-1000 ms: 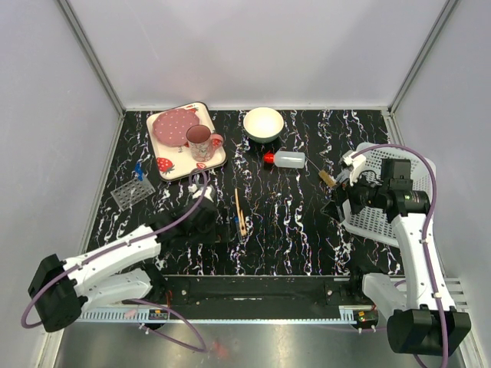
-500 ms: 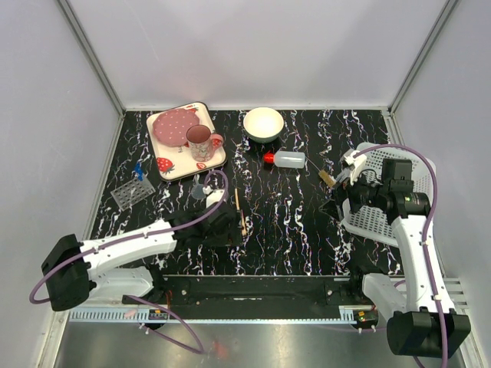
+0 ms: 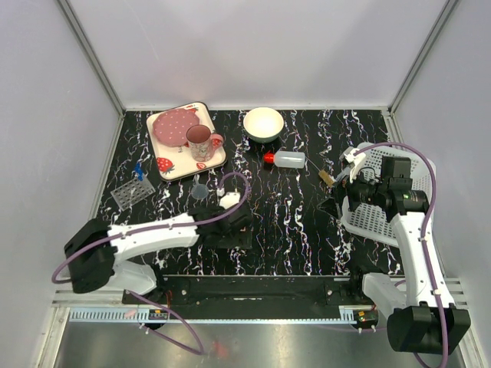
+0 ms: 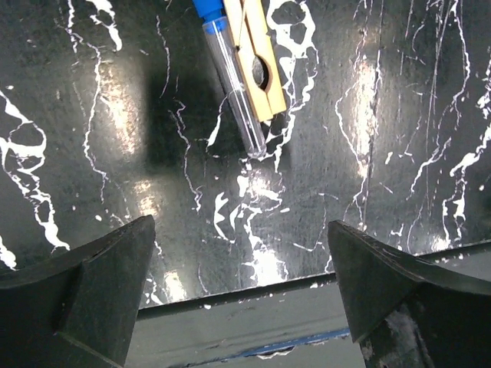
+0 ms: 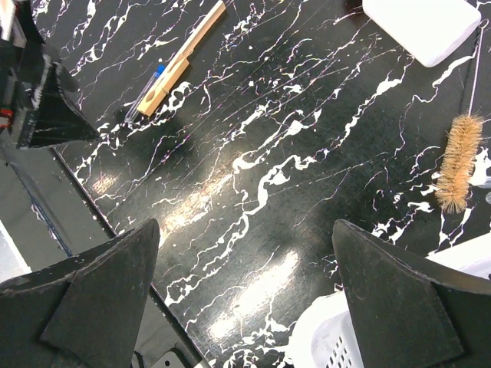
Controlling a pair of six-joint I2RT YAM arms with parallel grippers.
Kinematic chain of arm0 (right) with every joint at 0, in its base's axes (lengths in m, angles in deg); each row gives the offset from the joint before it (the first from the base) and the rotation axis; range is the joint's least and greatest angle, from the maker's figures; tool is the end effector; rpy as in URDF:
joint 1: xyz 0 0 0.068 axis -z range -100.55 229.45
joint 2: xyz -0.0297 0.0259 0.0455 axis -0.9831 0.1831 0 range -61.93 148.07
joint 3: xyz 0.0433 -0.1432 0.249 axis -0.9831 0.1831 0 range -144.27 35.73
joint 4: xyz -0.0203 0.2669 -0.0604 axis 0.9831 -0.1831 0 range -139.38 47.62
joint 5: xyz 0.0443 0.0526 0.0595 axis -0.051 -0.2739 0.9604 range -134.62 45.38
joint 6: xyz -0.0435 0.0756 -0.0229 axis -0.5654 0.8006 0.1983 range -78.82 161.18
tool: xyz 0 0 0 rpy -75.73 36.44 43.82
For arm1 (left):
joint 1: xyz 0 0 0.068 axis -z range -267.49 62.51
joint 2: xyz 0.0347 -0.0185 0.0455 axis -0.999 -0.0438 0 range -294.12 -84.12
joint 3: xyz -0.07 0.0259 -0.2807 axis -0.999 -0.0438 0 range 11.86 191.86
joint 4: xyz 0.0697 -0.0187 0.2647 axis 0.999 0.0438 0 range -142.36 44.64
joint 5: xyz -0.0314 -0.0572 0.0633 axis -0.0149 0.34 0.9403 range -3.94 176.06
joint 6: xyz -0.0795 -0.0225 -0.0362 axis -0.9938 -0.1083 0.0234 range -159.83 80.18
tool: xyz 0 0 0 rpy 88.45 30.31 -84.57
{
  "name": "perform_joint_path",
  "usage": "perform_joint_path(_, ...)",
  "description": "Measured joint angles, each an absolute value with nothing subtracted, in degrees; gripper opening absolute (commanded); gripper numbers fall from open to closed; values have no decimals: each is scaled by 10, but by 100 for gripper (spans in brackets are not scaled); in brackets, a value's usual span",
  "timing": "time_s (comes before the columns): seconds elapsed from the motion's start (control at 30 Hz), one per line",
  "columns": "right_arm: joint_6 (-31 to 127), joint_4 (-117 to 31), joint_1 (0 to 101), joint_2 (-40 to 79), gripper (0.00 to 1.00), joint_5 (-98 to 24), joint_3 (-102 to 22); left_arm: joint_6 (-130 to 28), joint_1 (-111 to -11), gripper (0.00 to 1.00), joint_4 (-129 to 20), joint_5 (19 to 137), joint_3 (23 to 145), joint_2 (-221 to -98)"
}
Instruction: Organize the chemistry lab equipment
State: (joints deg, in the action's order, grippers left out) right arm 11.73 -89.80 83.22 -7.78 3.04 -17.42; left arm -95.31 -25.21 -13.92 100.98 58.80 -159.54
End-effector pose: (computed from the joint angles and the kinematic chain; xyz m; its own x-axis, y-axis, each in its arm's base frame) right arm 0.2031 0.0464 0.3017 -0.4311 -0.3035 -0.8497 -0.7547 0.6375 0.1552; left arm 0.1414 -0.2246 0.1762 -0.9086 0.0175 -0.4174 0.1055 0.9763 -0.1888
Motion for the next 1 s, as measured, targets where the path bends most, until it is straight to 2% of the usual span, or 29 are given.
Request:
perform_joint_path(0.4,121,-884,832,-74,100,32,-164,-962,-247,75,-113,1050,686,-1746)
perform_joint_path(1.0,125,-872,832,-74,100,44,-156,-962,-270,53,-97,1063,694,-1801)
